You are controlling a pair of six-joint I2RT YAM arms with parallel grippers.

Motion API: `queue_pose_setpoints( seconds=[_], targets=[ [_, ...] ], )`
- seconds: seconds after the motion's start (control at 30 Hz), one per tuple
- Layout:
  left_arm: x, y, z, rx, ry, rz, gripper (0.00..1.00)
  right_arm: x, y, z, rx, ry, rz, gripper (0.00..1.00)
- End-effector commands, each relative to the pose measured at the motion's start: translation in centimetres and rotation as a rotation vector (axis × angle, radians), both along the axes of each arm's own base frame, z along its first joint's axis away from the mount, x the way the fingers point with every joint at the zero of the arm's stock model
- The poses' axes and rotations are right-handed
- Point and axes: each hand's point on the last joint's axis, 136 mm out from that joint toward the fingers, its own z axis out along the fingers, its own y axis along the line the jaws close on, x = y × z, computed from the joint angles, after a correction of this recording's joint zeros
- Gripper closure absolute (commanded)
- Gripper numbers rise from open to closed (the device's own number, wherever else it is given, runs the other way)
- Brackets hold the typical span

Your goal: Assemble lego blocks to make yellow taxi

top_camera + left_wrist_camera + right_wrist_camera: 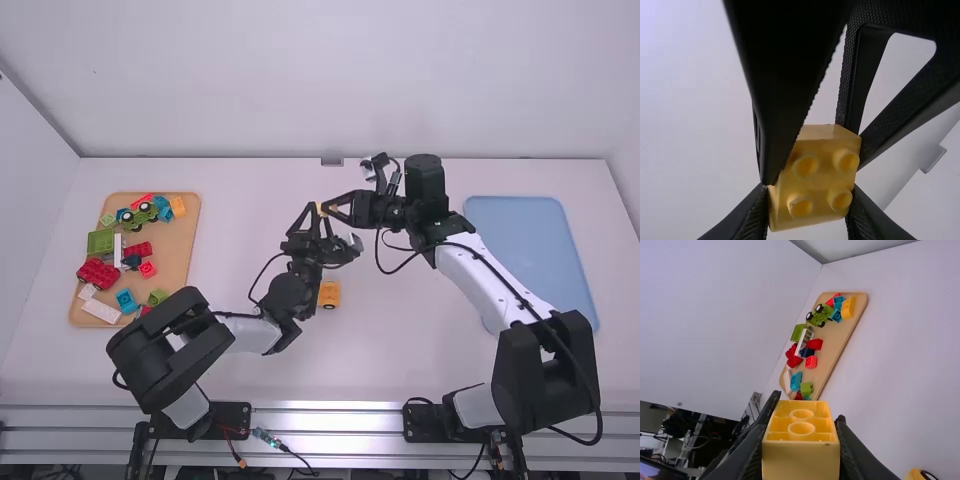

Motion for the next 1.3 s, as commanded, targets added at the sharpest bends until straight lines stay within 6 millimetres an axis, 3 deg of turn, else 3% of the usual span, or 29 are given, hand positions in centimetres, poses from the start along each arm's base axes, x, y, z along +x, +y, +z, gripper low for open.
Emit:
queue_pose_setpoints(
  seconds=[0.0, 0.2, 0.33, 0.7, 0.8, 0.9, 0.97, 1.03, 1.17, 1.27],
  targets=[
    [0.0, -0.2, 0.9, -0.065, -0.02, -0.017, 0.63, 0.1, 0.3, 0.8, 0.011, -0.023, 0.018, 0.95],
    [0.0, -0.2, 0.9, -0.065, -0.019, -0.017, 0.67, 0.1, 0.3, 0.8, 0.011, -0.024, 0.017, 0.94],
    [-0.1, -0.1, 1.1, -0.074, -0.027, -0.017, 0.7, 0.2, 0.2, 0.9, 0.011, -0.025, 0.015, 0.82],
    [-0.2, 0.0, 1.4, -0.087, -0.037, -0.015, 0.8, 0.2, 0.2, 0.8, 0.011, -0.023, 0.013, 0.67],
    [-0.2, 0.0, 1.4, -0.088, -0.037, -0.014, 0.8, 0.2, 0.1, 0.8, 0.011, -0.023, 0.012, 0.57],
    [-0.2, 0.0, 1.4, -0.087, -0.037, -0.014, 0.78, 0.2, 0.2, 0.8, 0.011, -0.024, 0.013, 0.37],
    [-0.2, 0.0, 1.4, -0.087, -0.036, -0.014, 0.79, 0.3, 0.1, 0.8, 0.01, -0.025, 0.011, 0.15],
    [-0.2, 0.0, 1.3, -0.086, -0.036, -0.013, 0.78, 0.3, 0.1, 0.9, 0.007, -0.042, 0.016, 0.03],
    [-0.1, 0.4, 1.3, -0.127, -0.029, 0.003, 0.78, 0.4, 0.0, 1.0, 0.009, -0.052, 0.013, 0.01],
    [0.0, 1.3, 1.1, -0.204, -0.018, 0.039, 0.78, 1.6, -1.2, 1.5, 0.007, -0.121, -0.014, 0.01]
  ],
)
